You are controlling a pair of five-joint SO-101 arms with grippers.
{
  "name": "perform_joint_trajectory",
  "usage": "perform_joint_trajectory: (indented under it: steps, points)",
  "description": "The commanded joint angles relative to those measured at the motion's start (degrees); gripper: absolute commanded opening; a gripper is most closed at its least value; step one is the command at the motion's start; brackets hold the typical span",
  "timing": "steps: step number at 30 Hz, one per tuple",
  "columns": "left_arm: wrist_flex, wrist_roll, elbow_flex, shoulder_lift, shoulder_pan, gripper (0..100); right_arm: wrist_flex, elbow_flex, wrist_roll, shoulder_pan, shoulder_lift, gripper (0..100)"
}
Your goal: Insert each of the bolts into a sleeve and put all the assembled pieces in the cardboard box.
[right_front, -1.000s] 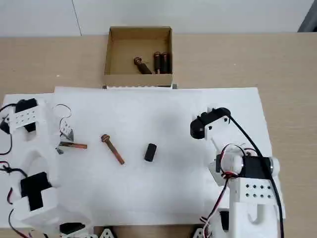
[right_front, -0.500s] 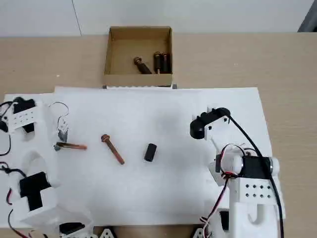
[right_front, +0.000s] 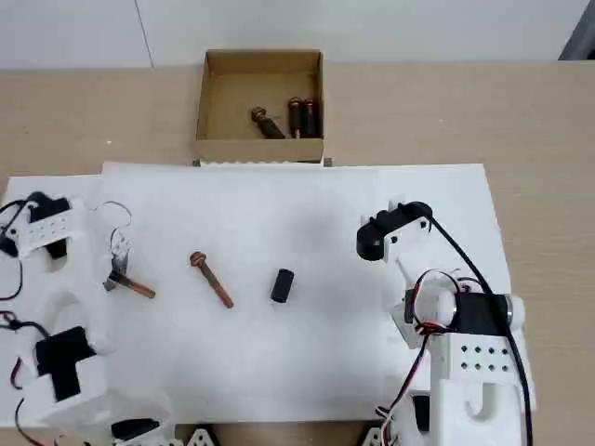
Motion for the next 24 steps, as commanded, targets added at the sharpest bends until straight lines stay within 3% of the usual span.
perform_joint_trajectory:
  steps: [1,5,10,16,24]
  points:
    - [-2.4,-0.4,1.5,0.7,0.1,14,-0.9,-0.4,-0.2,0.1,-0.8,0.3]
    - [-2.7,-0.4,1.5,0.6,0.1,13,-0.8,-0.4,-0.2,0.1,-0.9,0.3]
    - [-3.5,-0.4,1.5,0.6,0.1,0,-0.8,-0.4,-0.2,0.1,-0.9,0.3]
    - [-3.1,-0.3,1.1,-0.1,0.3,0,-0.8,-0.6,-0.2,0.1,-1.0,0.3]
    - [13.8,-0.4,-13.7,-0.1,1.8,0,4.2,-11.1,-0.4,0.2,-1.0,0.3]
